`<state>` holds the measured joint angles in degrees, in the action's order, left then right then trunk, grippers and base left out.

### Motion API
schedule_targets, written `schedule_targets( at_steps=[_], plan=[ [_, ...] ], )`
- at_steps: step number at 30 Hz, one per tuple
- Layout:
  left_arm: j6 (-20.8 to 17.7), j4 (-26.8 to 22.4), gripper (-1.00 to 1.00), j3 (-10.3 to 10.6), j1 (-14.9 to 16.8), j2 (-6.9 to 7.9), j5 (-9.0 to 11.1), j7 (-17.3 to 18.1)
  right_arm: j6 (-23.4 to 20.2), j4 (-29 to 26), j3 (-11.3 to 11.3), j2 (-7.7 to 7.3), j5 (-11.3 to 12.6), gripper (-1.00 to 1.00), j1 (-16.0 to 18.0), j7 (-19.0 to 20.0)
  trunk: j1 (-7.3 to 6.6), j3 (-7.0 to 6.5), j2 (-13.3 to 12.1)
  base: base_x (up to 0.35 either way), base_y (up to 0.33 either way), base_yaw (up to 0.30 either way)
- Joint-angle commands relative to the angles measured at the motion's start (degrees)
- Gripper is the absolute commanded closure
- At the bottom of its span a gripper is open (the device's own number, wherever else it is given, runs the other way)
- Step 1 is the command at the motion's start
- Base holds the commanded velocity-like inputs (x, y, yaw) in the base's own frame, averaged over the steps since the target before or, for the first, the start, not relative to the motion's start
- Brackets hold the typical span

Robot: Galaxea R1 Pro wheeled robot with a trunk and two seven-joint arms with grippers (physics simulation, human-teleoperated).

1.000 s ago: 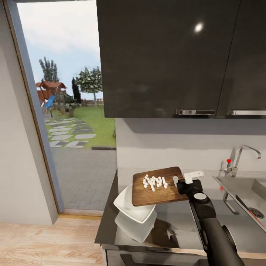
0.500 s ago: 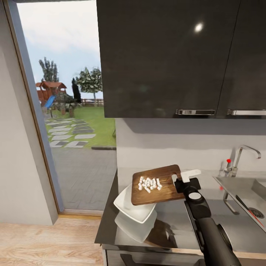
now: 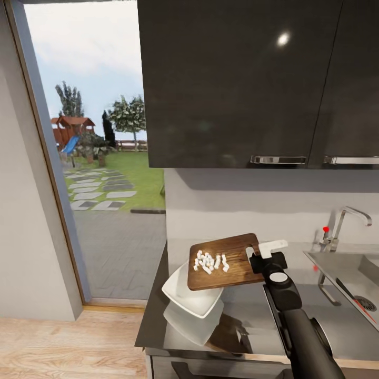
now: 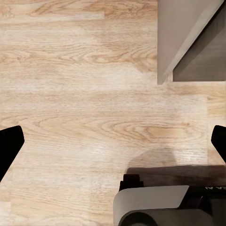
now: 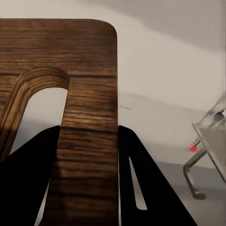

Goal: In the kitchen, take the Vidalia onion out of the sink, dice it on the chopping board with the paring knife, put the diced onion into the bowl on the countertop, then place both the paring knife and the chopping board into the sink.

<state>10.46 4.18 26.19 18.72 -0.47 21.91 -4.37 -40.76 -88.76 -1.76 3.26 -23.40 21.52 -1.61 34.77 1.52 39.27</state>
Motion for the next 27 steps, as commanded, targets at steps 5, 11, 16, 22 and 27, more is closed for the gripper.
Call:
schedule_targets(
  at_steps=[5, 11, 16, 22, 27],
  plan=[
    [0.35, 0.22, -1.00, 0.45, 0.09, -0.05, 0.41, -0.03, -0.45, -0.09, -0.09, 0.26, -4.75, 1.00, 0.10, -0.13, 0.02, 0.11, 0.09, 0.000, 0.000, 0.000],
    [0.35, 0.22, -1.00, 0.49, 0.09, -0.05, 0.41, -0.03, -0.46, -0.10, -0.16, 2.53, -7.97, 1.00, 0.10, -0.06, 0.02, 0.11, 0.09, 0.000, 0.000, 0.000],
    [0.35, 0.22, -1.00, 0.49, 0.09, -0.05, 0.41, -0.03, -0.46, -0.10, -0.18, 2.62, -8.11, 1.00, 0.10, -0.08, 0.02, 0.11, 0.09, 0.000, 0.000, 0.000],
    [0.34, 0.22, -1.00, 0.51, 0.09, -0.05, 0.41, -0.03, -0.46, -0.11, -0.18, 2.63, -9.84, 1.00, 0.10, -0.08, 0.02, 0.11, 0.09, 0.000, 0.000, 0.000],
    [0.35, 0.22, -1.00, 0.51, 0.09, -0.05, 0.41, -0.03, -0.46, -0.18, -0.18, 2.63, -10.19, 1.00, 0.10, -0.14, 0.02, 0.11, 0.09, 0.000, 0.000, 0.000]
  ],
)
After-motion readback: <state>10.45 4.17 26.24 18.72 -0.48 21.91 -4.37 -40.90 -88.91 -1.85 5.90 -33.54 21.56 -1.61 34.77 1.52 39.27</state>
